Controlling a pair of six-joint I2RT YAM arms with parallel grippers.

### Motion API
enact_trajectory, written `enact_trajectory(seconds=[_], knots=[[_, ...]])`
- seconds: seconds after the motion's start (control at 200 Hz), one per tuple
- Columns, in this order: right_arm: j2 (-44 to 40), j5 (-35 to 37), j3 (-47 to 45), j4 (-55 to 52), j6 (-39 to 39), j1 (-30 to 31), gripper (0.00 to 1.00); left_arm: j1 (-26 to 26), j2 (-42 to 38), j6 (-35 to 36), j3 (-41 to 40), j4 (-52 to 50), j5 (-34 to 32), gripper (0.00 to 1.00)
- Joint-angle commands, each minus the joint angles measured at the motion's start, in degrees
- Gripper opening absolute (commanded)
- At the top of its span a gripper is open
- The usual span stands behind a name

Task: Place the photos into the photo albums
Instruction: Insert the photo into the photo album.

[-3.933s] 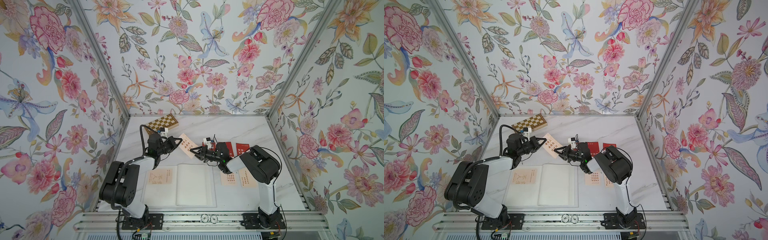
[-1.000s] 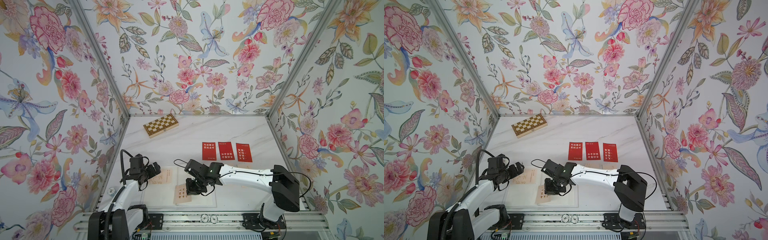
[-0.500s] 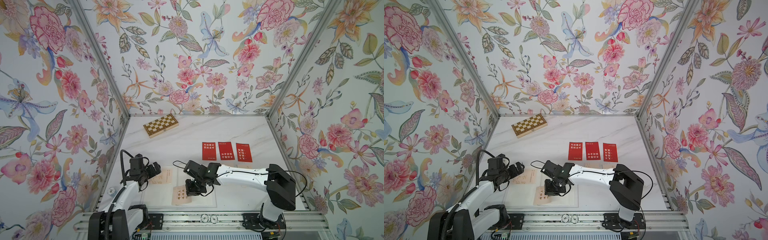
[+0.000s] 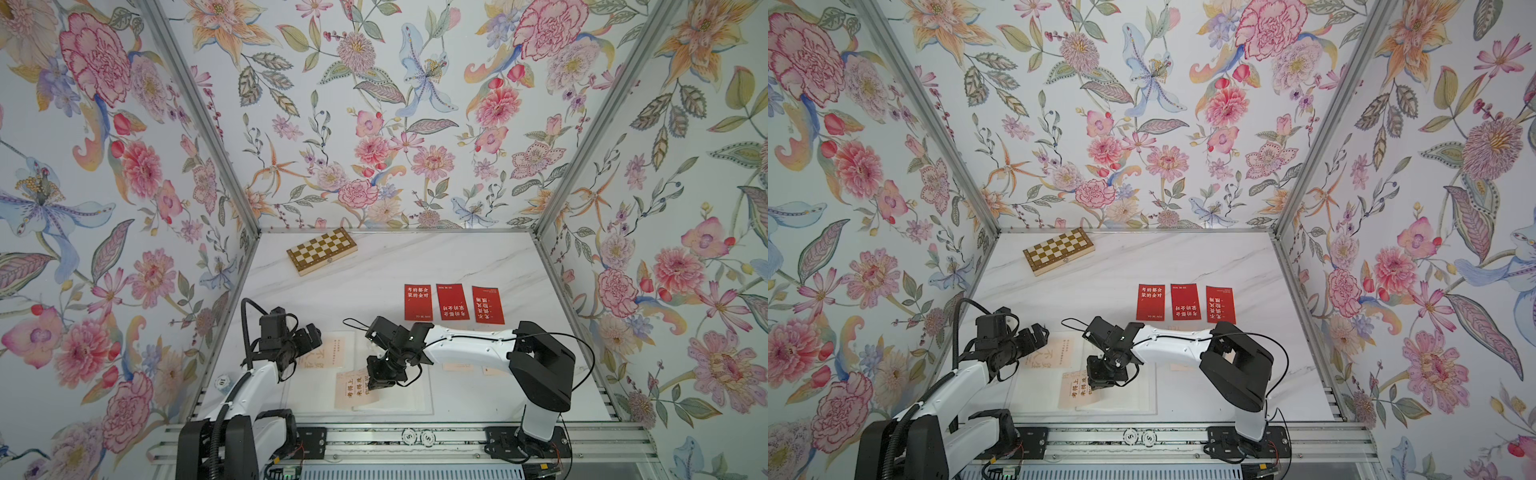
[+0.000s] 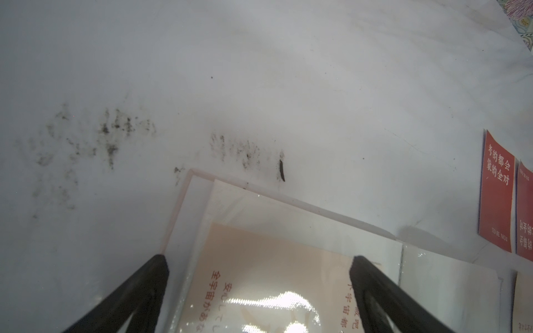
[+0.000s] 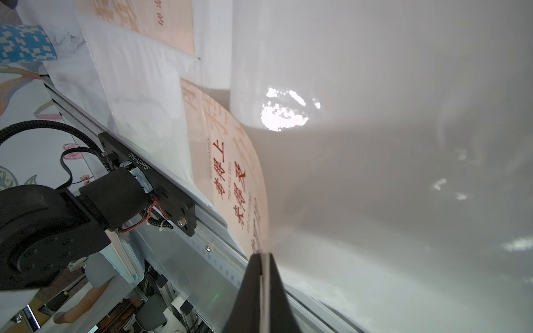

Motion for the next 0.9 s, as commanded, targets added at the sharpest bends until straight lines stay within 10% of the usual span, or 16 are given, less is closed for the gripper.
enact_trajectory(seconds=[0.0,0.235,0.896], knots=[[1.85,-2.25,0.55,1.78,-1.67,-0.49,0.21,0.41,1.22,0.55,-0.69,-2.77,1.43,0.97],[-0.92,-1.53,-2.25,2.15,-2.04,-1.29,0.49,0.41,0.87,0.51,-0.62,-3.65,0.82,0.97],[-2.41,3.54,3.26,-9.5,-5.08,1.29,0.47,0.41,0.39,0.58,-0.84,-3.65,0.88,0.96]])
